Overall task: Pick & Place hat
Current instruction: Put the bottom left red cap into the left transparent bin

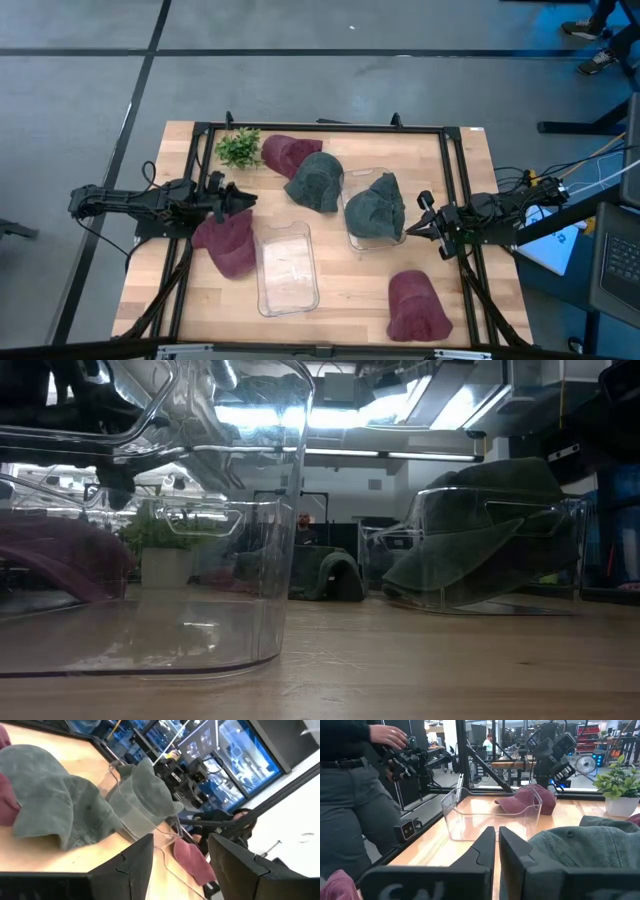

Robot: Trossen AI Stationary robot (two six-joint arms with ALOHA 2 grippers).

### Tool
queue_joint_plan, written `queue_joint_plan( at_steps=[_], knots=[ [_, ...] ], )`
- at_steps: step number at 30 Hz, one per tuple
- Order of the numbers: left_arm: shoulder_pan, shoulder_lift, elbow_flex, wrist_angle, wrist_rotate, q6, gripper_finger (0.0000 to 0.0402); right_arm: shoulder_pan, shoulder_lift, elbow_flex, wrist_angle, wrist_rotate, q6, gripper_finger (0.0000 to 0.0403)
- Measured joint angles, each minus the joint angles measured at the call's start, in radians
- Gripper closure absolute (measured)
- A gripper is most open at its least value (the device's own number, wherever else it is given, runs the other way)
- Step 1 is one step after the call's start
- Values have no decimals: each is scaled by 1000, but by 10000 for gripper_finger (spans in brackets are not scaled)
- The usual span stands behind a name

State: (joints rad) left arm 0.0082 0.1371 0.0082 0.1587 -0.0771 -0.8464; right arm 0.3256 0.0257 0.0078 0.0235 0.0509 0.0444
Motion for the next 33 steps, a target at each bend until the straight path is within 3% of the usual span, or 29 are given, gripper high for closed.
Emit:
queue_joint_plan(
  at_steps=[7,18,25,33],
  knots=[
    [0,0,0,-25,-41,107,217,0,0,0,0,0,0,377],
    [0,0,0,-65,144,194,217,0,0,0,0,0,0,377],
    [0,0,0,-67,150,362,217,0,0,0,0,0,0,377],
    [0,0,0,-109,171,391,217,0,0,0,0,0,0,377]
  ],
)
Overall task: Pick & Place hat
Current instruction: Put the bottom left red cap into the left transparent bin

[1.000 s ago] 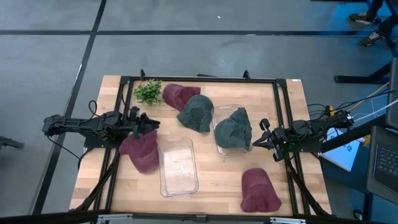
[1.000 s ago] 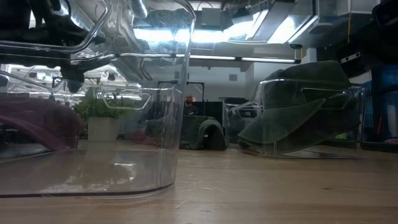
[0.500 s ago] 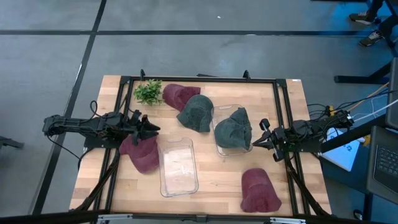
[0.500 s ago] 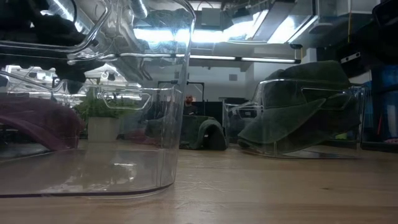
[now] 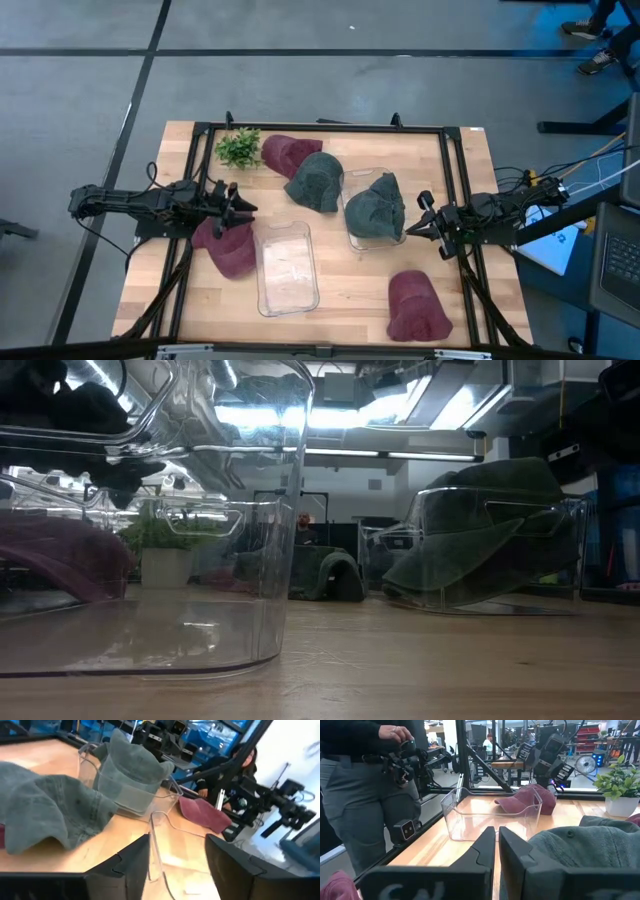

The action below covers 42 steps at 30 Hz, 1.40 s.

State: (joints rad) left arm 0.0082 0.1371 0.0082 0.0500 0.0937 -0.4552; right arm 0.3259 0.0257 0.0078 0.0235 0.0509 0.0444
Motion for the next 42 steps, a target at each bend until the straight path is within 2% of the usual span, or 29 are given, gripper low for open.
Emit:
queue_joint_plan(
  at_steps=[14,18,23,31,35,42],
  knots=[
    [0,0,6,-25,1,137,217,0,0,0,0,0,0,377],
    [0,14,106,-45,5,235,217,0,0,0,0,0,0,377],
    [0,92,254,-162,-5,353,217,0,0,0,0,0,0,377],
    [0,257,452,-210,6,406,217,0,0,0,0,0,0,377],
    [-6,322,491,-194,58,481,217,0,0,0,0,0,0,377],
    [-61,372,492,-183,55,488,217,0,0,0,0,0,0,377]
  ],
)
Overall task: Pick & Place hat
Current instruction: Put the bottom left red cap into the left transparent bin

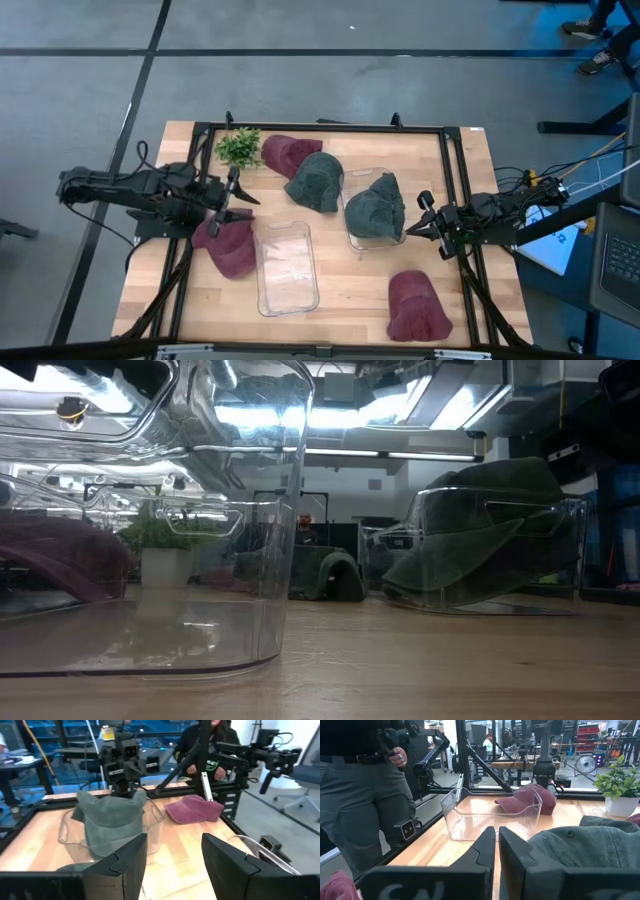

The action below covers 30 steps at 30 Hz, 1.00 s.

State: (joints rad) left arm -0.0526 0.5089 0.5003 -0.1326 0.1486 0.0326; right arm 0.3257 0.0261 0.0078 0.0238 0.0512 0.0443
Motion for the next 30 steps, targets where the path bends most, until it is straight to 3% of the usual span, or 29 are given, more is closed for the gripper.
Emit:
queue_joint_plan(
  at_steps=[8,22,30],
  knots=[
    [-32,1,0,1,0,67,217,0,0,0,0,0,0,377],
    [-33,36,0,-40,-4,7,217,0,0,0,0,0,0,377],
    [-114,108,0,-44,-33,6,217,0,0,0,0,0,0,377]
  ],
)
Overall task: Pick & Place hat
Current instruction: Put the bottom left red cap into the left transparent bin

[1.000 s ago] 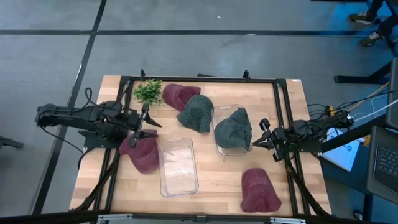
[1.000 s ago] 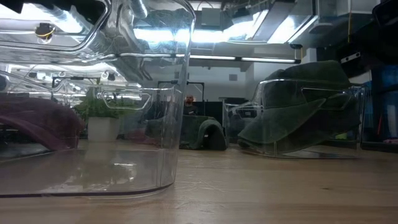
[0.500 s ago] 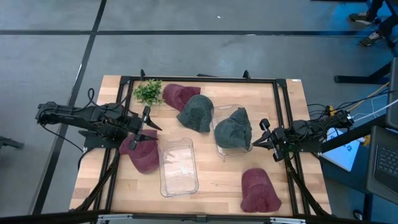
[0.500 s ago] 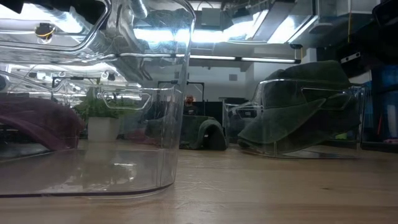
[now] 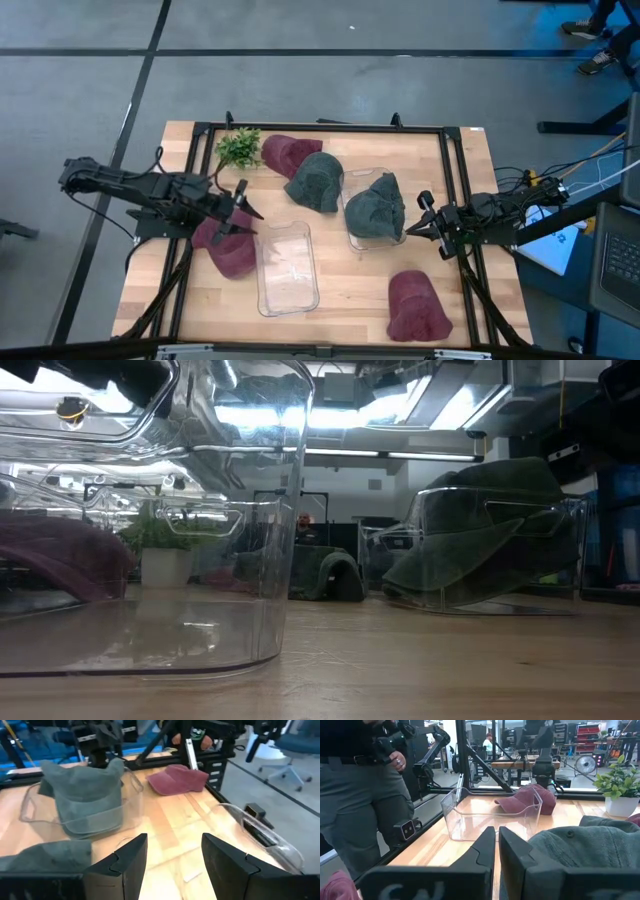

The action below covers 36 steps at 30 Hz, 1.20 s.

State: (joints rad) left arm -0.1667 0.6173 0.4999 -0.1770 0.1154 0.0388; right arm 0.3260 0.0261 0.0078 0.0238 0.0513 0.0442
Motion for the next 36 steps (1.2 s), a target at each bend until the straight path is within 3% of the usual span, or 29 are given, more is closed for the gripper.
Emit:
queue_joint_plan(
  at_steps=[5,17,21,26,31,36],
  knots=[
    [-34,21,7,-9,-11,-3,217,0,0,0,0,0,0,377],
    [-39,193,205,-222,-49,113,217,0,0,0,0,0,0,377],
    [-67,238,250,-307,-136,112,217,0,0,0,0,0,0,377],
    [-141,280,319,-441,-289,65,217,0,0,0,0,0,0,377],
    [-249,308,338,-597,-296,33,217,0,0,0,0,0,0,377],
    [-282,321,339,-729,-296,-172,217,0,0,0,0,0,0,377]
  ],
)
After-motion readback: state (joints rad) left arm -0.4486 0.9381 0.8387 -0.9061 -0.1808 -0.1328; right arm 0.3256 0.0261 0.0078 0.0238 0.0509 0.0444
